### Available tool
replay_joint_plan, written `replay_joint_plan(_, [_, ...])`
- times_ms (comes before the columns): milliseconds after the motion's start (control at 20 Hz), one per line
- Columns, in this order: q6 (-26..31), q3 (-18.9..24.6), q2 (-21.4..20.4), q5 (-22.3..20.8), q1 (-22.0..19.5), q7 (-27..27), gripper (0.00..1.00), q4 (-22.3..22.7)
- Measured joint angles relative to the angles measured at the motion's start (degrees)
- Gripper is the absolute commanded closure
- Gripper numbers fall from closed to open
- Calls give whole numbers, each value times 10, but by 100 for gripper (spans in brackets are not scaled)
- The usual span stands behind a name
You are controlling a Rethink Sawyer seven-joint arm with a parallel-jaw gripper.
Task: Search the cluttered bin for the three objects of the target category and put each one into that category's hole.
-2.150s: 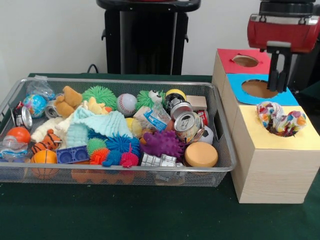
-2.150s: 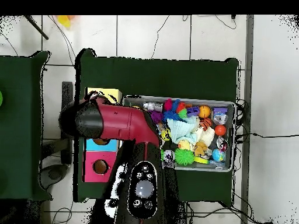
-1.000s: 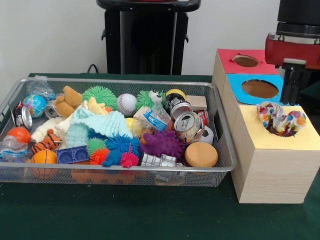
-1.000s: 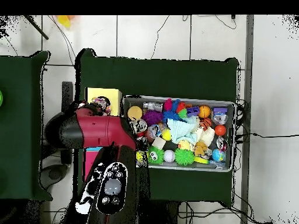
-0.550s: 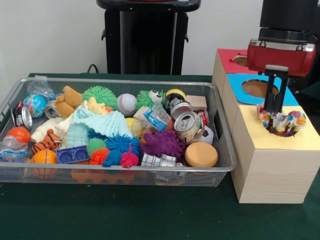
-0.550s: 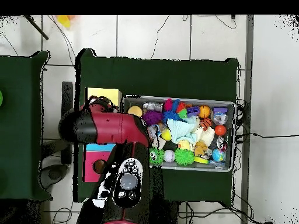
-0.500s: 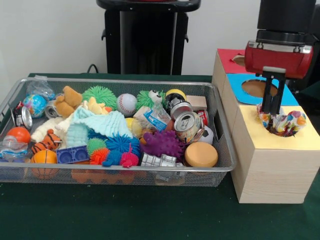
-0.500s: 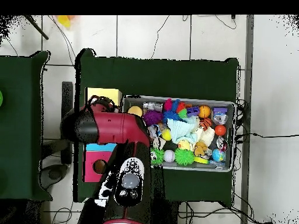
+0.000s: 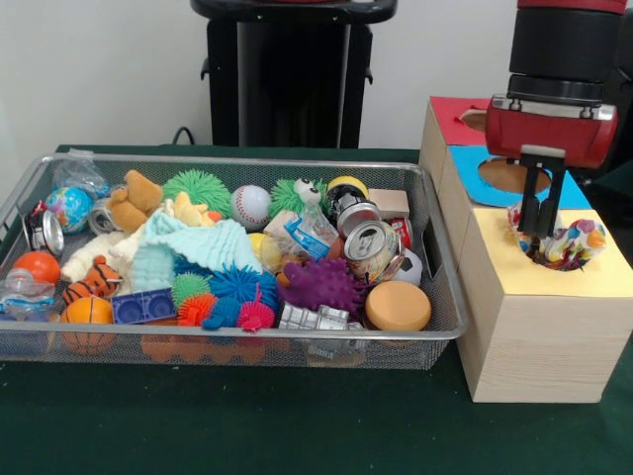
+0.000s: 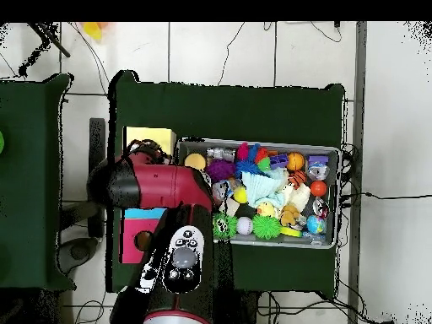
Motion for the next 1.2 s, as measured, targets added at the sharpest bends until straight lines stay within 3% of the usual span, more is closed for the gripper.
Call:
replay_joint_plan(650, [-1, 6, -2, 0, 12, 0, 100, 1])
replay_joint_plan(1200, [-51, 10, 27, 0, 3, 0, 100, 1])
